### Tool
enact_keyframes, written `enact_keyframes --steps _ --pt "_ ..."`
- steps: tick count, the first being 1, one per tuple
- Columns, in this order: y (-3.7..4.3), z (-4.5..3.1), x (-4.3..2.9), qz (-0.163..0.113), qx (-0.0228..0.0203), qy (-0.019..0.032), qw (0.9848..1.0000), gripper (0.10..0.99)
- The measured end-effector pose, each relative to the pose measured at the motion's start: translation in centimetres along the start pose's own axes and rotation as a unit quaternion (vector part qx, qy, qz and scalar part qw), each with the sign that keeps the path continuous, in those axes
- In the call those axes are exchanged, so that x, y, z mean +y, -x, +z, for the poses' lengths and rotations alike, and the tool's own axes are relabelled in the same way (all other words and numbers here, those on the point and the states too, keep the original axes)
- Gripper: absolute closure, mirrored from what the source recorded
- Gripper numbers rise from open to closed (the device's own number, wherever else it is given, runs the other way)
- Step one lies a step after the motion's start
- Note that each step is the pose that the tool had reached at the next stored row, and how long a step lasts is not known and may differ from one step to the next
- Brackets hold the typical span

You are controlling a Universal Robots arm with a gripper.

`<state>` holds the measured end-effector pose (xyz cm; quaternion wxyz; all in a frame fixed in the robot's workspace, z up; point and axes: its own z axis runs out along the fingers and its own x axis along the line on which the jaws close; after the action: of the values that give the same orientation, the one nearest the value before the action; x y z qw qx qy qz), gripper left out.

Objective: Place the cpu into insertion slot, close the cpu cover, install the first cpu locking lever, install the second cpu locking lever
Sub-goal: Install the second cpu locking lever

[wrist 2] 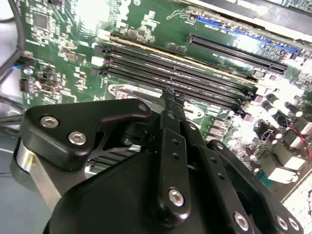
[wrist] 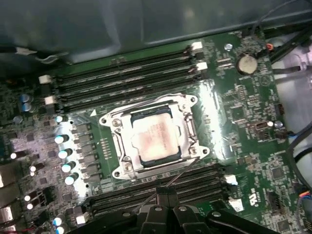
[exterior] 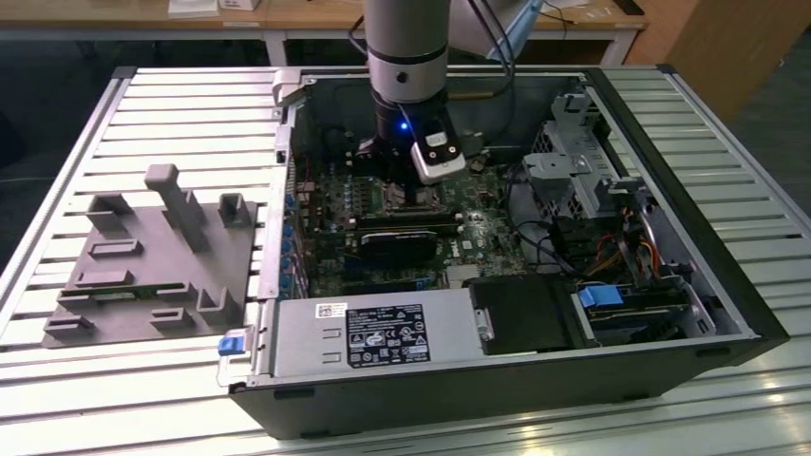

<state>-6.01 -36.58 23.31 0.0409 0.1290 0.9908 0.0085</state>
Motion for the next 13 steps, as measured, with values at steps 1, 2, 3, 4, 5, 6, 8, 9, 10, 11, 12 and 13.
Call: enact_keyframes --steps 1,2,3,4,5,6,8,9,10,11,12,13 --pt "-0.09 0.06 -0.03 -0.003 0.0006 0.0023 1.0000 0.984" --pt "-0.14 0.12 -0.05 -0.007 0.0011 0.0039 1.0000 0.984" --pt "-0.18 0.20 -0.07 -0.010 0.0015 0.0055 0.9999 0.984" --pt "-0.21 0.27 -0.09 -0.013 0.0020 0.0073 0.9999 0.984" --pt "-0.25 0.35 -0.11 -0.016 0.0024 0.0090 0.9998 0.984" --pt "-0.28 0.43 -0.13 -0.019 0.0029 0.0106 0.9998 0.984" --pt "-0.32 0.60 -0.20 -0.024 0.0036 0.0132 0.9996 0.984" --pt "-0.34 0.69 -0.23 -0.027 0.0040 0.0145 0.9995 0.984" --pt "-0.37 0.78 -0.27 -0.029 0.0043 0.0155 0.9994 0.984" --pt "-0.39 0.85 -0.32 -0.031 0.0046 0.0168 0.9994 0.984" --pt "-0.40 0.93 -0.36 -0.033 0.0050 0.0183 0.9993 0.984" --pt "-0.40 1.02 -0.41 -0.034 0.0055 0.0202 0.9992 0.984"
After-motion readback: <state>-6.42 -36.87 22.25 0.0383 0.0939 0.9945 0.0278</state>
